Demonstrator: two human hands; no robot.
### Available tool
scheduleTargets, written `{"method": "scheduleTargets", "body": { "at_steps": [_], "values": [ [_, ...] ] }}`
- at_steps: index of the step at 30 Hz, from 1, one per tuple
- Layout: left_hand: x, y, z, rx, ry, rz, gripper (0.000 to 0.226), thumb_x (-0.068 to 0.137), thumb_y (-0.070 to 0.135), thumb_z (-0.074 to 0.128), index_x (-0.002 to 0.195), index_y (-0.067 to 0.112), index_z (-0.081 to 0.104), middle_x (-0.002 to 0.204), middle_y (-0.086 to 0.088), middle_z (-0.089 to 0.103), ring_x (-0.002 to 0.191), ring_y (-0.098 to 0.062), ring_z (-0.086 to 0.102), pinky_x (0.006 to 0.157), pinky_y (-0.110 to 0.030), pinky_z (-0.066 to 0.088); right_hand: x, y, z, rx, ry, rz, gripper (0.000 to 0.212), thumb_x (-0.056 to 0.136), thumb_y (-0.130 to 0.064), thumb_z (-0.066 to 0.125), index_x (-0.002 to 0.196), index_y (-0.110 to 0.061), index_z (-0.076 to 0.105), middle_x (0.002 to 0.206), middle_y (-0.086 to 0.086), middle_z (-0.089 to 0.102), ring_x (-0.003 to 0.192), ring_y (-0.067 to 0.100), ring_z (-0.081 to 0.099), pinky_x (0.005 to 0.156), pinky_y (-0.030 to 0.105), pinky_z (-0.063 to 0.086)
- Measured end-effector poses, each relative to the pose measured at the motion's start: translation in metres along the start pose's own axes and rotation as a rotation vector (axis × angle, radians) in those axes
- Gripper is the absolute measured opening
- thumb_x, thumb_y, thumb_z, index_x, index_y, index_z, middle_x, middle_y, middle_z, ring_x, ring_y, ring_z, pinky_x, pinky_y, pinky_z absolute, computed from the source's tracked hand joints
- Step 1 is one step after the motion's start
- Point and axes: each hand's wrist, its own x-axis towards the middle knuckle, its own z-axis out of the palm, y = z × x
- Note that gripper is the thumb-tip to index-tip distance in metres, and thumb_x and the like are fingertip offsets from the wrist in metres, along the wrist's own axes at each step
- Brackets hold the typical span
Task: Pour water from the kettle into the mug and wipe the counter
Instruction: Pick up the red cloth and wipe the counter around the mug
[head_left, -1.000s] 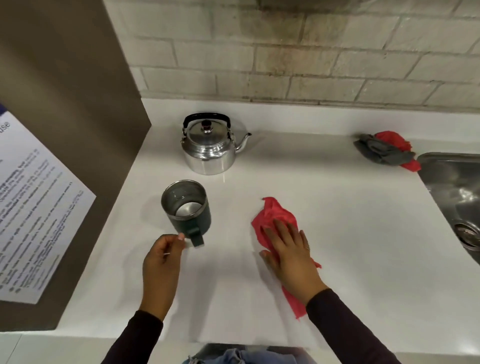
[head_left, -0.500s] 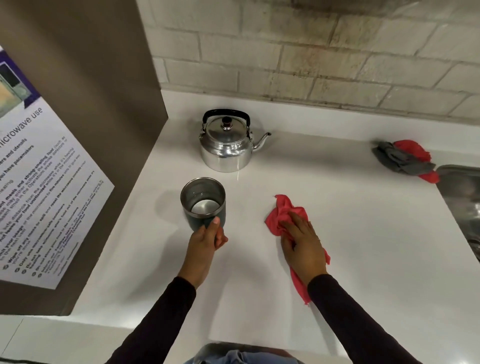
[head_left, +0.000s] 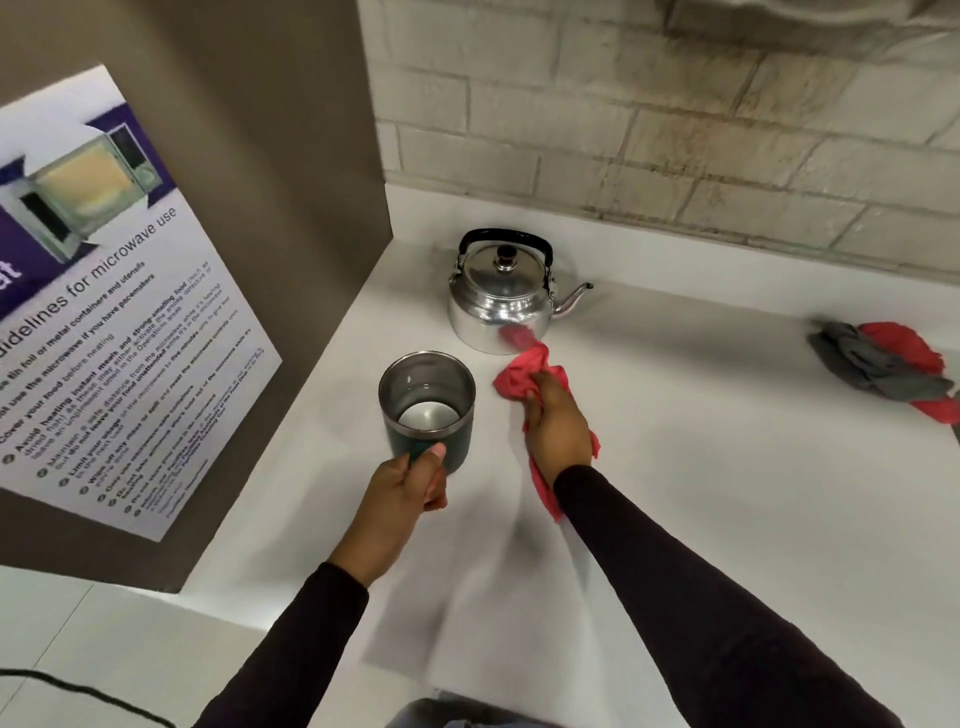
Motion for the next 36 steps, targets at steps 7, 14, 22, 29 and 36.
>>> {"method": "scheduleTargets", "body": {
  "at_steps": [7, 14, 22, 29, 36],
  "values": [
    [-0.021, 0.008, -0.022, 0.058, 0.044, -0.018, 0.045, 0.081, 0.039, 0.048, 0.04, 0.028, 0.035, 0.044, 0.009, 0.032, 0.046, -0.006, 0.037, 0.063, -0.023, 0.043, -0.024, -0.025, 0.036, -0.143, -0.252, -0.317, 0.036, 0.098, -0.022, 0.042, 0.132, -0.025, 0.049, 0.141, 0.003, 0.05, 0.126, 0.021, 0.048, 0.106, 0.036, 0.039],
    [-0.033, 0.003, -0.041, 0.072, 0.084, -0.006, 0.043, 0.078, 0.047, 0.051, 0.044, 0.025, 0.036, 0.046, 0.007, 0.037, 0.049, -0.008, 0.041, 0.069, -0.029, 0.044, -0.064, 0.001, 0.023, -0.309, -0.364, -0.492, 0.049, 0.097, -0.016, 0.041, 0.144, -0.023, 0.036, 0.156, 0.004, 0.03, 0.144, 0.023, 0.025, 0.121, 0.039, 0.015],
    [-0.042, 0.004, -0.054, 0.061, 0.085, -0.005, 0.042, 0.081, 0.043, 0.049, 0.043, 0.027, 0.04, 0.045, 0.008, 0.037, 0.049, -0.007, 0.042, 0.067, -0.029, 0.043, -0.031, 0.001, 0.011, -0.11, -0.138, -0.181, 0.03, 0.098, -0.019, 0.039, 0.12, -0.027, 0.057, 0.12, -0.001, 0.064, 0.112, 0.018, 0.057, 0.103, 0.032, 0.04],
    [-0.053, 0.011, -0.067, 0.047, 0.095, 0.002, 0.04, 0.071, 0.053, 0.052, 0.044, 0.026, 0.041, 0.046, 0.009, 0.037, 0.049, -0.008, 0.043, 0.067, -0.031, 0.042, 0.016, -0.051, 0.058, -0.006, -0.144, -0.143, 0.025, 0.098, -0.019, 0.035, 0.109, -0.017, 0.057, 0.097, 0.005, 0.065, 0.093, 0.024, 0.058, 0.095, 0.036, 0.045],
    [-0.062, 0.011, -0.085, 0.055, 0.115, 0.03, 0.04, 0.074, 0.052, 0.052, 0.044, 0.029, 0.04, 0.047, 0.009, 0.036, 0.049, -0.007, 0.042, 0.066, -0.035, 0.039, -0.004, -0.099, 0.099, 0.025, -0.504, -0.289, 0.034, 0.097, -0.035, 0.031, 0.121, -0.035, 0.054, 0.125, 0.007, 0.058, 0.115, 0.026, 0.053, 0.107, 0.044, 0.036]
  ]
}}
